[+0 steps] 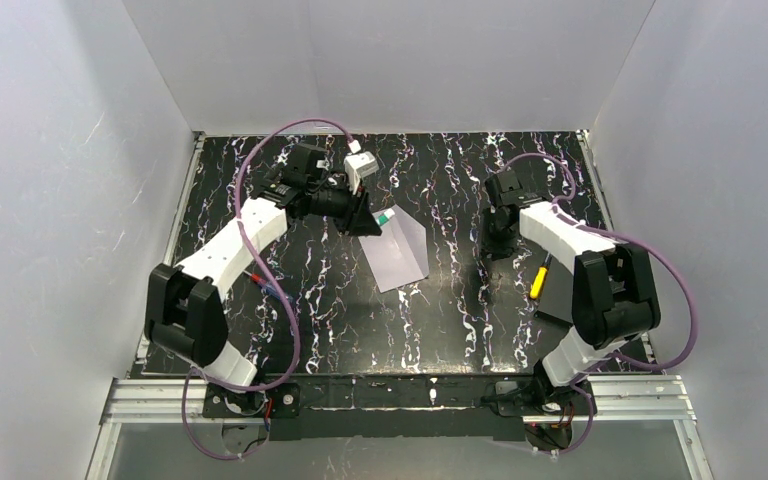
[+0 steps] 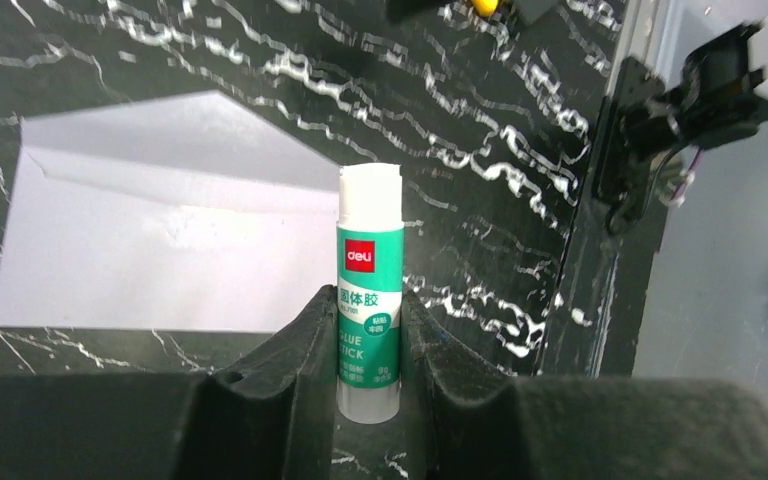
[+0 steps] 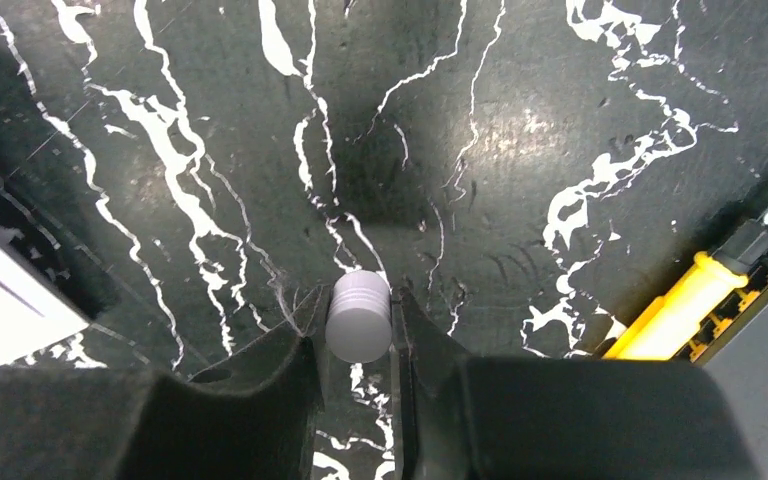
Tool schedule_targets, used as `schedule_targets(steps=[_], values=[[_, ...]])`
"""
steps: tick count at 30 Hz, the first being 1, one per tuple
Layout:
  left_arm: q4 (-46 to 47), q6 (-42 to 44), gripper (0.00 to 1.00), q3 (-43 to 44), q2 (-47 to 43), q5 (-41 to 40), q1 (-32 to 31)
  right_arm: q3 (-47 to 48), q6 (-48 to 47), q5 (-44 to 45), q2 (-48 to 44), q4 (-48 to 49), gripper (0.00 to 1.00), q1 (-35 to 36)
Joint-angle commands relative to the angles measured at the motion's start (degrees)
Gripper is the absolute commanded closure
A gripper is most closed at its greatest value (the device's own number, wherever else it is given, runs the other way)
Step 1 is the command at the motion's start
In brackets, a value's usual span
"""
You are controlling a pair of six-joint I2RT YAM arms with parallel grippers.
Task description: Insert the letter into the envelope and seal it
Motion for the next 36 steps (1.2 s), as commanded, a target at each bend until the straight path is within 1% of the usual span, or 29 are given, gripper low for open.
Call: schedule_targets(steps=[1, 5, 8, 13, 16, 22, 26, 29, 31, 33, 35, 36], values=[[7.4, -6.9, 1.0, -1.3, -5.6, 3.4, -0.1, -1.2, -0.2, 6.7, 1.8, 3.6, 0.79, 1.0], [7.1, -7.2, 1.0, -1.4, -5.9, 3.6, -0.1, -3.7, -0.1, 5.3, 2.4, 7.0, 0.73, 1.1], [6.8, -7.1, 1.0, -1.7, -6.1, 3.6, -0.1, -4.6, 0.1, 5.0, 2.7, 8.0, 0.65, 1.1], [6.7, -7.3, 1.0, -1.8, -6.4, 3.7, -0.2, -4.2, 0.2, 4.6, 3.9, 6.6, 0.53, 1.1], [5.8, -7.2, 1.0, -1.2, -5.7, 4.5, -0.1, -2.9, -0.1, 4.3, 6.3, 4.5, 0.46, 1.1], [5.2, -7.8, 1.0, -0.3, -4.8, 5.4, -0.1, -1.8, 0.1, 3.3, 6.5, 4.1, 0.45, 1.1], [5.4, -8.5, 1.0, 0.1, -5.1, 4.1, -0.1, 2.0, -0.1, 3.8, 4.2, 0.4, 0.39, 1.1], [6.4, -11.1, 1.0, 0.8, -5.2, 2.0, -0.1, 4.8, 0.5, 5.0, 0.1, -2.5, 0.33, 1.1], [9.2, -15.0, 1.0, 0.9, -5.4, 1.1, -0.1, 6.2, 1.6, 7.3, -4.5, -3.4, 0.29, 1.1], [13.0, -19.7, 1.0, 0.9, -5.6, 1.3, -0.1, 7.2, 1.8, 8.3, -8.3, -1.9, 0.28, 1.1], [18.6, -25.5, 1.0, 0.5, -5.5, 2.4, -0.1, 8.1, 0.9, 5.1, -11.7, 2.1, 0.28, 1.1], [21.3, -28.2, 1.0, 0.4, -5.4, 2.7, -0.1, 8.6, 0.6, 2.2, -13.1, 4.5, 0.28, 1.1]])
